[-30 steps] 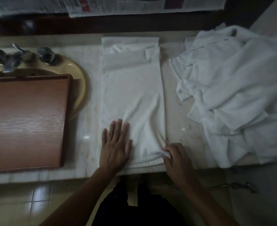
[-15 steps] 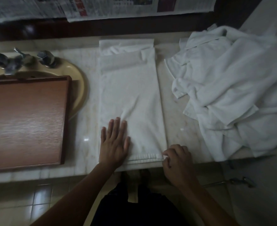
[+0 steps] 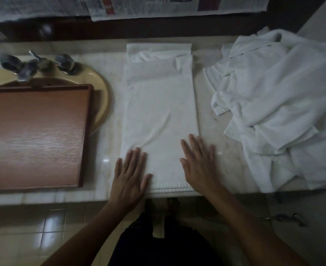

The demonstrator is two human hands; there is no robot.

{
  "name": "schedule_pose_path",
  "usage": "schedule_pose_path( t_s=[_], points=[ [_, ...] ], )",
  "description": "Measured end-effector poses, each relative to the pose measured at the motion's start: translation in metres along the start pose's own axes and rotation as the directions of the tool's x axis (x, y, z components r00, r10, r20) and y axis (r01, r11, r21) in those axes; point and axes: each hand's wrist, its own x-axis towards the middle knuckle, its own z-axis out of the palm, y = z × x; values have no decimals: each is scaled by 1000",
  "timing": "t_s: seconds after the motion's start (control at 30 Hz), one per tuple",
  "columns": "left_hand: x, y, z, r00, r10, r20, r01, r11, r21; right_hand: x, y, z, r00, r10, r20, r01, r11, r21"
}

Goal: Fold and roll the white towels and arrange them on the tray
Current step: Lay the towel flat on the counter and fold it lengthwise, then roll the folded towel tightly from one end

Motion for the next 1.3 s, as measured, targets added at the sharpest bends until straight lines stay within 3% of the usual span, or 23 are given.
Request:
schedule_pose_path(
  t_s=[0.13,0.27,0.4,0.53,0.67,0.8,0.87,0.97,1.1,1.2,1.23,1.3],
  points=[
    [3,3,-10,998,-29,-54,24,996,-84,14,-17,-8,988,144,-58,-140,987,75],
    [70,15,-9,994,-42,-97,26,986,-164,65,-62,-11,998,-23,-60,27,998,62],
    [85,-10,-1,998,-27,-65,22,997,-76,93,-37,-4,999,-22,-33,22,1000,21],
    [43,-40,-8,972,-179,-155,157,977,-146,79,10,-12,991,116,-66,-112,992,52],
    [-10,-33,-22,907,-335,-253,286,934,-213,16,19,-25,987,140,-74,-125,977,175],
    [-28,-2,-30,815,-572,-92,502,776,-381,-43,6,-33,998,63,20,-66,941,332],
    [-28,6,-32,794,-608,-12,551,727,-409,-59,3,-27,998,-15,54,-4,941,340],
    [-25,9,-41,760,-649,-18,566,677,-470,-63,5,-24,997,-78,-9,75,928,365],
    [-26,8,-52,709,-698,99,602,526,-601,-58,8,-33,996,-93,11,83,928,364],
    [-27,2,-52,699,-687,199,655,504,-563,-58,10,-39,993,-93,79,61,940,337],
    [-26,0,-53,682,-688,247,659,432,-616,-58,10,-41,990,-100,94,64,940,334],
    [-21,-2,-59,643,-650,405,607,111,-787,-58,13,-43,986,-115,117,70,939,337]
  ],
)
